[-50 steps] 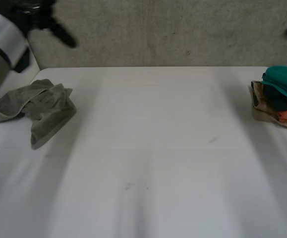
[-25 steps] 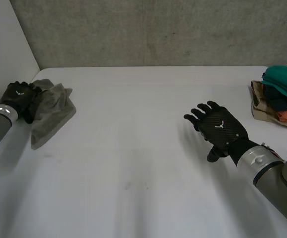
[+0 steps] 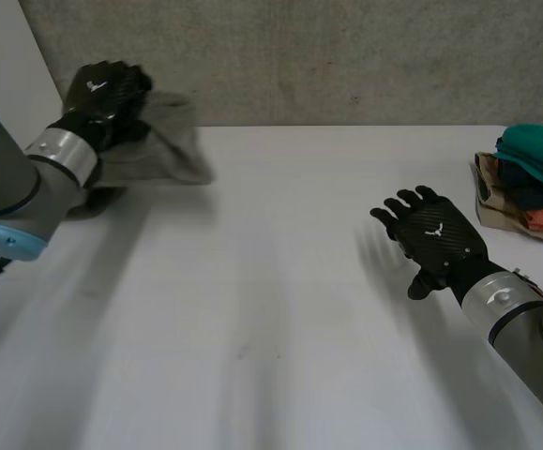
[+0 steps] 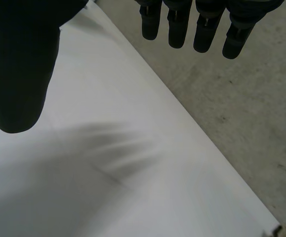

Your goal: Fold the laundry.

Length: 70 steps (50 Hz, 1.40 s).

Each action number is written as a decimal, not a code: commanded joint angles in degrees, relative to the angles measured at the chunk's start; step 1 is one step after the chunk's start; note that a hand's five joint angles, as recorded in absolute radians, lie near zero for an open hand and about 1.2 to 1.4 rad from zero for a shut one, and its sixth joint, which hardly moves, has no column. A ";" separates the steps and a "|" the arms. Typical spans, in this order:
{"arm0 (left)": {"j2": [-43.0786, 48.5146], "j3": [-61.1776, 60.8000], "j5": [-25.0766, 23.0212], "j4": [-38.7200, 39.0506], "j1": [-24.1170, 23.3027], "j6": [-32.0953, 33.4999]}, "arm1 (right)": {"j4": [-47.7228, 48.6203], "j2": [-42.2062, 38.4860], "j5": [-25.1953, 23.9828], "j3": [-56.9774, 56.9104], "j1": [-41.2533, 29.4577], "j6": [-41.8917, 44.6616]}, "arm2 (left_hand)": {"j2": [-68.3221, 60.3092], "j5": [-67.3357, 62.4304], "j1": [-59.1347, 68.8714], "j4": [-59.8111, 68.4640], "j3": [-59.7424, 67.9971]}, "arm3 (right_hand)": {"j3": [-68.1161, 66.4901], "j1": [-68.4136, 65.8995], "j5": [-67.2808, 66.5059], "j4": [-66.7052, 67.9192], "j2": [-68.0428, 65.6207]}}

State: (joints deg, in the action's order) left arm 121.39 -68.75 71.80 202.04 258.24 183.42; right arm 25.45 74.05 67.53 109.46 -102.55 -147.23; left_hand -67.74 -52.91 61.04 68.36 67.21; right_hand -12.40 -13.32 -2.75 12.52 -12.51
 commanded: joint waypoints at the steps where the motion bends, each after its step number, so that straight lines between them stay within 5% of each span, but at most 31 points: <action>1: -4.59 -7.45 -0.17 -1.20 -15.71 -5.71 | 0.04 0.40 3.04 -0.30 1.39 -1.04 | -12.26 -17.09 18.96 11.64 12.79 | 2.40 3.32 2.75 -2.52 2.51; 6: 3.57 -6.14 0.45 -2.26 -23.21 -4.04 | -0.05 0.40 5.15 -1.09 2.70 -2.61 | -12.26 -17.09 18.96 11.64 12.79 | 2.40 3.32 2.75 -2.52 2.51; 8: 6.74 -5.00 0.62 -2.52 -24.62 -2.90 | -0.14 0.40 5.42 -1.44 3.23 -3.41 | 9.59 4.76 -2.89 -10.21 -9.06 | 2.40 3.32 2.75 -2.52 2.51; 9: 9.19 -4.21 0.71 -3.48 -25.41 -1.32 | -0.31 0.40 5.42 -1.61 3.50 -3.85 | 40.73 35.90 -34.03 -41.35 -40.20 | 2.40 3.32 2.75 -2.52 2.51; 14: 8.69 -4.55 2.29 -8.32 -26.29 3.08 | -1.10 0.48 5.60 -2.76 5.96 -8.32 | 55.33 50.50 -48.63 -55.95 -54.80 | 2.40 3.32 2.75 -2.52 2.51; 20: -2.46 -9.12 4.75 -9.47 -23.58 3.96 | -3.29 1.71 5.51 -3.72 6.49 -11.93 | 56.18 51.35 -49.48 -56.80 -55.65 | 2.40 3.32 2.75 -2.52 2.51; 26: -7.74 -15.27 5.46 -9.38 -16.81 4.58 | -16.90 1.98 4.54 -8.90 6.31 -12.73 | 55.34 50.51 -48.64 -55.96 -54.81 | 2.40 3.32 2.75 -2.52 2.51; 36: -1.69 -14.14 3.18 -12.10 -5.99 10.98 | -38.71 -3.27 1.56 -22.87 6.58 -11.06 | 48.78 43.95 -42.08 -49.40 -48.25 | -3.04 -2.12 -2.69 2.92 -2.93; 46: 8.67 -6.07 -5.52 -16.94 -5.55 26.02 | -37.58 -10.32 -0.20 -23.68 5.79 0.01 | 48.61 43.78 -41.91 -49.23 -48.08 | -8.79 -7.86 -8.43 8.67 -8.67; 53: 15.09 3.78 -6.67 -18.25 -6.25 26.03 | -30.56 -12.96 0.41 -22.27 4.20 2.48 | 42.07 37.23 -35.36 -42.68 -41.53 | -9.29 -8.37 -8.94 9.17 -9.18; 62: 21.60 13.20 -6.76 -29.32 -6.87 26.73 | -25.81 -12.61 0.50 -18.93 4.11 1.16 | 17.34 12.51 -10.64 -17.96 -16.81 | -9.29 -8.37 -8.94 9.17 -9.18; 70: 21.61 13.55 -6.58 -29.59 -7.57 26.73 | -25.54 -12.35 0.59 -18.93 4.64 0.90 | 26.91 22.08 -20.21 -27.53 -26.38 | -9.97 -9.04 -9.61 9.84 -9.85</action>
State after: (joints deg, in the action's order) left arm 143.24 -55.07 65.08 172.60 250.98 210.13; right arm -0.03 61.58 68.05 90.60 -98.12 -146.09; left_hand -37.36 -27.32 36.81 36.98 37.45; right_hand -18.22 -17.93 -9.00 18.31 -17.70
